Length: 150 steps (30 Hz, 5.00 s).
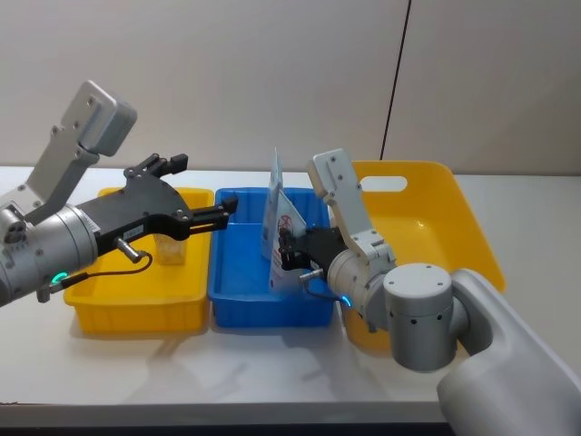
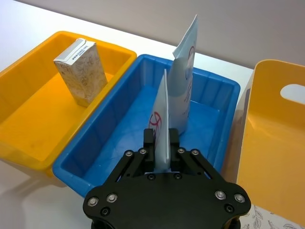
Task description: Bimanual collaborative sorting of washing and personal care products
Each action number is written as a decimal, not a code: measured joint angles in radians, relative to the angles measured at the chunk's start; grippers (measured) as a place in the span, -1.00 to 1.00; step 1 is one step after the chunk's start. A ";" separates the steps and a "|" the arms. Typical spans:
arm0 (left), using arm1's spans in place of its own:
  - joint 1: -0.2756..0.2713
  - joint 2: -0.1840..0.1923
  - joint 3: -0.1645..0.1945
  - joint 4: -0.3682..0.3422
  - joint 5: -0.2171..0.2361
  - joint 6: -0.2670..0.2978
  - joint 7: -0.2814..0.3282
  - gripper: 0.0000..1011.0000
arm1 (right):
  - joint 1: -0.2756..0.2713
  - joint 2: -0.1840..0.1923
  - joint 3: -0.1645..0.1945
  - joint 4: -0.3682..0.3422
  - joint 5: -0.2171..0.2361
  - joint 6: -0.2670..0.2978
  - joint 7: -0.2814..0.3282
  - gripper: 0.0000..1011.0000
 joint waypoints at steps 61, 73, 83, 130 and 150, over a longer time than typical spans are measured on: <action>0.000 0.000 0.000 0.000 0.000 0.000 0.000 0.98 | -0.037 0.107 0.236 -0.315 0.051 -0.109 0.052 -0.84; 0.000 0.000 0.000 0.000 0.000 0.000 0.000 0.98 | -0.058 0.125 0.278 -0.310 0.043 -0.092 0.043 -0.84; 0.000 0.000 0.000 0.000 0.000 0.000 0.000 0.98 | -0.062 0.126 0.286 -0.272 0.027 -0.085 0.036 -0.84; 0.000 0.000 0.000 0.000 0.000 0.000 0.000 0.98 | -0.068 0.129 0.294 -0.213 0.002 -0.080 0.032 0.98; 0.000 0.000 0.000 0.000 0.000 0.000 0.000 0.98 | -0.154 0.214 0.284 -0.274 0.070 -0.083 0.222 0.98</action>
